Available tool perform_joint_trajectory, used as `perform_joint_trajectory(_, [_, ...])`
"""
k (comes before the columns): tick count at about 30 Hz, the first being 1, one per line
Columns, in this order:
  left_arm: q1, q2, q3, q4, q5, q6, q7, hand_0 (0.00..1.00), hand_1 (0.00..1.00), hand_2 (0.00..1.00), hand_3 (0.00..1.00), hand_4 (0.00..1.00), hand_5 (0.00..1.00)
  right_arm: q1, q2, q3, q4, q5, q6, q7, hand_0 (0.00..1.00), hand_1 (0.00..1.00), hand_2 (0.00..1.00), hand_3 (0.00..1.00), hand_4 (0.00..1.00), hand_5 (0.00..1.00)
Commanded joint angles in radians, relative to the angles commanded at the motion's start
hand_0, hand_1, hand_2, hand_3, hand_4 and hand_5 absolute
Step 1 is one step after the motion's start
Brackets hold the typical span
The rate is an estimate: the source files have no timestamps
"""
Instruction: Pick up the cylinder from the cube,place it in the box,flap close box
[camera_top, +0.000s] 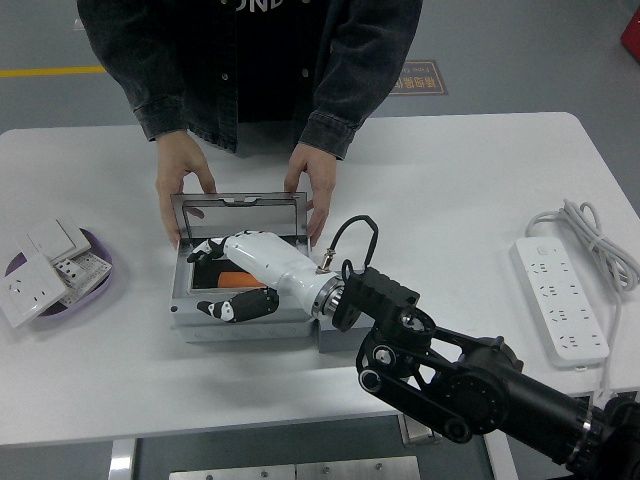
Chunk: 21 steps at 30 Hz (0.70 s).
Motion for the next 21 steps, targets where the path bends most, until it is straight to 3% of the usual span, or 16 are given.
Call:
perform_joint_trajectory(8, [0.004,0.003,-0.008,0.0,0.013,-0.001,0.002,0.638,0.671,0.659,0.705,0.753,0.323,0.108,-0.128,0.045,0.135,0.306,-0.014,0.03,0.827,0.734,0.737,0.771,0.794,0.361])
perform_joint_trajectory(14, [-0.002,0.008,-0.009,0.0,0.016,-0.002,0.0,0.638,0.671,0.659,0.704,0.752,0.323,0.219,-0.182,0.021,0.041,0.483,-0.013,0.03,0.792,0.709,0.726,0.758,0.779,0.363])
perform_joint_trajectory(21, [-0.01,0.011,-0.01,0.0,0.02,-0.004,-0.002,0.638,0.671,0.659,0.704,0.753,0.324,0.285,-0.178,-0.044,-0.108,0.625,-0.008,0.052,0.781,0.699,0.716,0.746,0.772,0.357])
